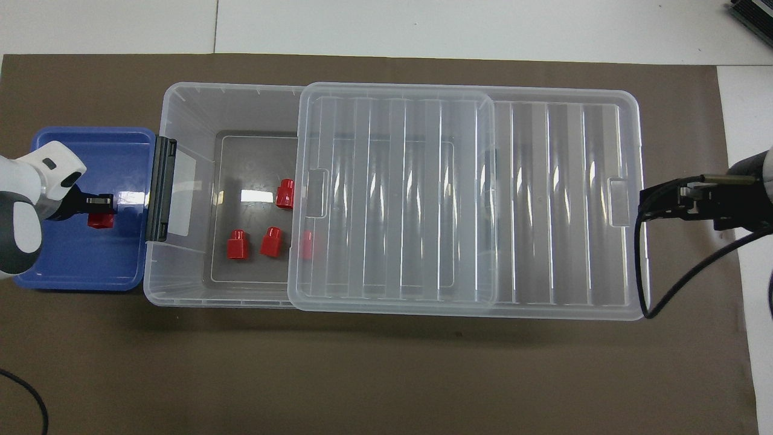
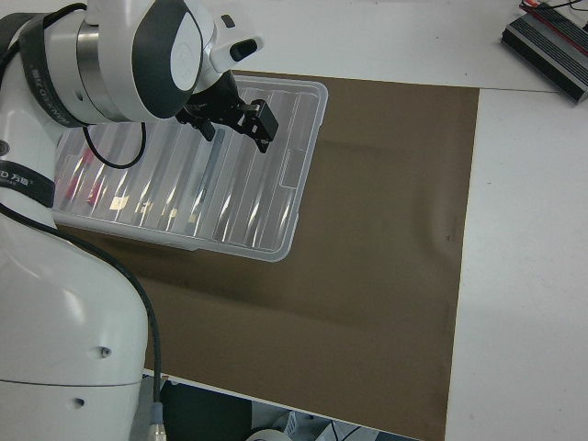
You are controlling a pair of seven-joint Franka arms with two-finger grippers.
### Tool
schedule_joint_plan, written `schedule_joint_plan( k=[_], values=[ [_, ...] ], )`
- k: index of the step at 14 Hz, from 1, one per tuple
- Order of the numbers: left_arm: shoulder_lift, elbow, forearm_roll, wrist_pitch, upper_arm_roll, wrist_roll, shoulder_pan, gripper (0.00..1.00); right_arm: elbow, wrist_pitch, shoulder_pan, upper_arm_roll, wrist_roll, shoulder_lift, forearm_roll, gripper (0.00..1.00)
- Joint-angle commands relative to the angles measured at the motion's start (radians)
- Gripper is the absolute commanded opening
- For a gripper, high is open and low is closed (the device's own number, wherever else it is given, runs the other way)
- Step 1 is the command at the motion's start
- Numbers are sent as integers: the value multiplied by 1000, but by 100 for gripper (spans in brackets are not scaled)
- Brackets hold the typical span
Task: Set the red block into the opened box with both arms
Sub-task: 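Grasp the red block in the blue tray with the left gripper, then lift the red block and carry it into the open box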
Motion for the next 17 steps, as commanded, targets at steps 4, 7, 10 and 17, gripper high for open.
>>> schedule_joint_plan(
  k=[4,7,10,17],
  values=[
    [-29,337,-49,-443,-5,-124,-50,0,-20,-6,7,-16,9,2,7,100],
    [-48,373,-126,-446,-104,-390,-54,0,-24,-2,5,-22,10,1,9,100],
    [-46,347,-103,-313,-146,-665,-172,0,-23,-2,-3,-22,9,-10,9,100],
    [-98,123,10,-28,-146,-698,-274,0,-23,-3,-3,-22,9,-10,11,100]
  ],
)
